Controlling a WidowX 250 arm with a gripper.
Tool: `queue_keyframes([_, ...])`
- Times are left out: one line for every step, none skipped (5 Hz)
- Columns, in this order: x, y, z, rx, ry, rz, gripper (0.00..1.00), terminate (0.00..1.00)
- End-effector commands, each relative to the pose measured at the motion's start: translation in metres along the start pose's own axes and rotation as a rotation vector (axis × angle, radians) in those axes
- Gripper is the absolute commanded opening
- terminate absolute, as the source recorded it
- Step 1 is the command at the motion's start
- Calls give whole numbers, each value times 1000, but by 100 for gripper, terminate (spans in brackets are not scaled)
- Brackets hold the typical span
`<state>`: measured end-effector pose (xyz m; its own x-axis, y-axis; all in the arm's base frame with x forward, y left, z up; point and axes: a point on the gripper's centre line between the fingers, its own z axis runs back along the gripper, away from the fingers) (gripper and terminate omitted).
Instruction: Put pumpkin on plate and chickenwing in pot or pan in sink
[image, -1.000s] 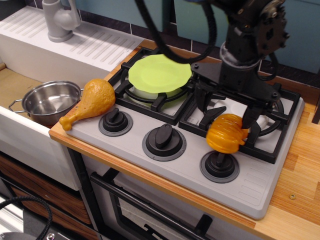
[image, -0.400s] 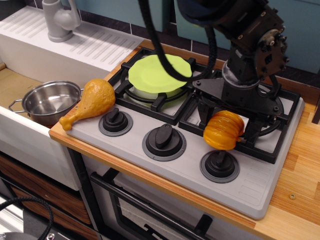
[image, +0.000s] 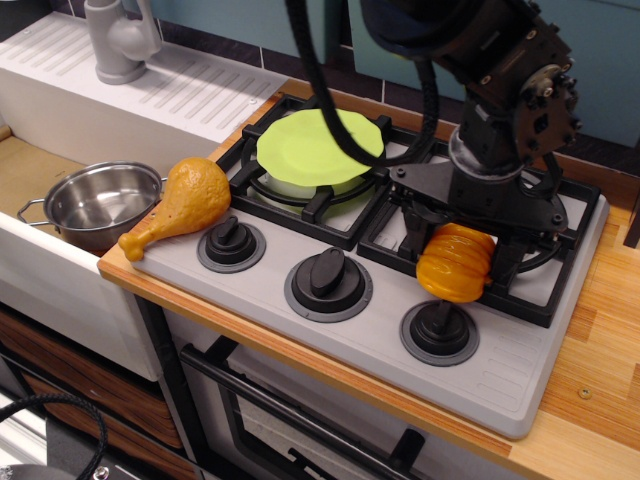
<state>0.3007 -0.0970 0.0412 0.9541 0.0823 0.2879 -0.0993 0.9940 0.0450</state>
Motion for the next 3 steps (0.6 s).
queue_keyframes([12,-8,31,5,53,11,0,0])
queue_keyframes([14,-5,50,13,73,-6,0,0])
queue_keyframes([20,3,68,19,88,-37,0,0])
